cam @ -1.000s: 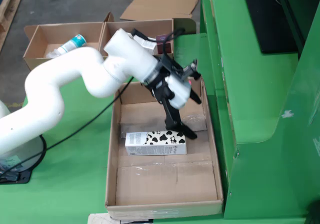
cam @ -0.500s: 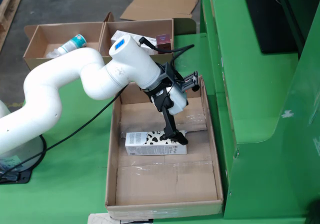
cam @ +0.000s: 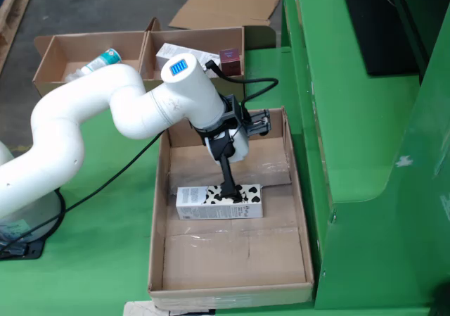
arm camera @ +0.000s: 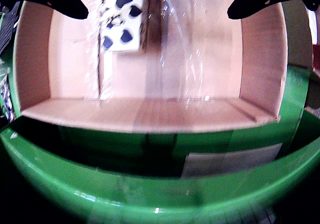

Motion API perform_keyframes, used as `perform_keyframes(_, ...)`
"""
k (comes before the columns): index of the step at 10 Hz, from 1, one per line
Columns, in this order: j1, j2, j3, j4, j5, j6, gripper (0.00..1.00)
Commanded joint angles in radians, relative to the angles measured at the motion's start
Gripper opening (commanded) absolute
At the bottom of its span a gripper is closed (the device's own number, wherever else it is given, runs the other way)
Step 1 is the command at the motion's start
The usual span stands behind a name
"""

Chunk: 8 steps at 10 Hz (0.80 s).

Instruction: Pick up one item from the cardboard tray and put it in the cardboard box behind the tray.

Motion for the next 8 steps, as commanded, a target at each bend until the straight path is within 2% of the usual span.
perform_keyframes(1, -0.017, 0.060, 0.029, -0.135, 0.110, 0.004, 1.00)
perform_keyframes(2, -0.027, 0.070, 0.029, -0.242, 0.144, 0.014, 1.00)
perform_keyframes(4, -0.035, 0.073, 0.029, -0.312, 0.153, 0.015, 1.00)
perform_keyframes(8, -0.075, 0.069, 0.029, -0.320, 0.138, 0.005, 1.00)
